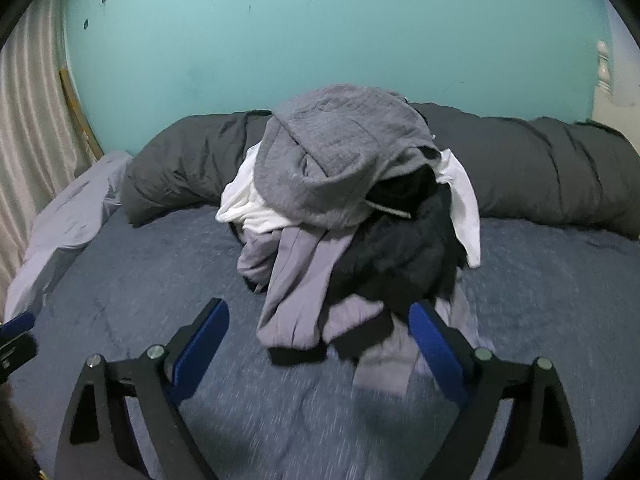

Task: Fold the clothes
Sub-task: 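Reach the right gripper into the pile and grasp the grey sweatshirt, then pull the grey sweatshirt out of the pile and lay it flat with the right gripper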

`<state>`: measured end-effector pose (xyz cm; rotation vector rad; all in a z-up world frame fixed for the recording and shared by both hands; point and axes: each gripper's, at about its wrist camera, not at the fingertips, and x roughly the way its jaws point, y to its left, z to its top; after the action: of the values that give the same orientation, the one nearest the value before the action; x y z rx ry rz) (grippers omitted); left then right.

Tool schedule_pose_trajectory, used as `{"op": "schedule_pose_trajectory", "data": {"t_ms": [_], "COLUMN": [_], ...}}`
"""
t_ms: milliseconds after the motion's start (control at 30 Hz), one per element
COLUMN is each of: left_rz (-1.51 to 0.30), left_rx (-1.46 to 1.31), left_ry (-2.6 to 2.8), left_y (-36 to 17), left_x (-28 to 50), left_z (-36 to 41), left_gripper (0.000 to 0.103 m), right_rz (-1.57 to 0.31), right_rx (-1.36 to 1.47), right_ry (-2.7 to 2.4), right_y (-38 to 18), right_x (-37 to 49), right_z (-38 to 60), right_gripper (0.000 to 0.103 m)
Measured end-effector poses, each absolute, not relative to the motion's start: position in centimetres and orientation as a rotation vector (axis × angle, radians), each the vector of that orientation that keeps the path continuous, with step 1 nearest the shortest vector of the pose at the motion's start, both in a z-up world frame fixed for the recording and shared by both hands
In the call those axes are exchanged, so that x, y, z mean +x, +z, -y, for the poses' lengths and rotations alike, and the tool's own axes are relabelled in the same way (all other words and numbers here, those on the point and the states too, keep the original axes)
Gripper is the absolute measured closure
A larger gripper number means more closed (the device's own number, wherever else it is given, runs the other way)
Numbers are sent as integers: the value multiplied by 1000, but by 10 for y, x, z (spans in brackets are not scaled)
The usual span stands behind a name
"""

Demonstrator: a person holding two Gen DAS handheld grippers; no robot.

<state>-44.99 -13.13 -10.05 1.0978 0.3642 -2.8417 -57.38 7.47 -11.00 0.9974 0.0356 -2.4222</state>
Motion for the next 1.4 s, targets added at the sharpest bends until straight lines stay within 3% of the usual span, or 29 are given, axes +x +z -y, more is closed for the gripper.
{"op": "schedule_pose_trajectory", "data": {"t_ms": [400, 567, 733, 833, 1033, 1400], "left_rz": [-433, -416, -417, -411, -410, -397], "left_rx": [1173, 1194, 1205, 1202, 1190, 1138], "left_ry": [-2786, -2794, -2806, -2813, -2811, -2816], "left_y": [-124, -131, -137, -139, -137, -115], "left_x": [-497, -506, -508, -506, -493, -444], "left_z": [168, 172, 175, 176, 177, 172], "left_gripper": [0, 0, 0, 0, 0, 0], "right_rz": [43, -9, -9, -31, -108, -75], "right_rx": [1103, 1152, 1115, 1066, 918, 809], "right_ry": [-2422, -2399, -2360, -2344, -2286, -2193], "right_y": [-141, -152, -155, -152, -134, -99], "right_x": [-692, -724, -734, -729, -687, -592], "right_z": [-12, 10, 18, 20, 15, -21], "right_gripper": [10, 37, 87, 99, 101, 101]}}
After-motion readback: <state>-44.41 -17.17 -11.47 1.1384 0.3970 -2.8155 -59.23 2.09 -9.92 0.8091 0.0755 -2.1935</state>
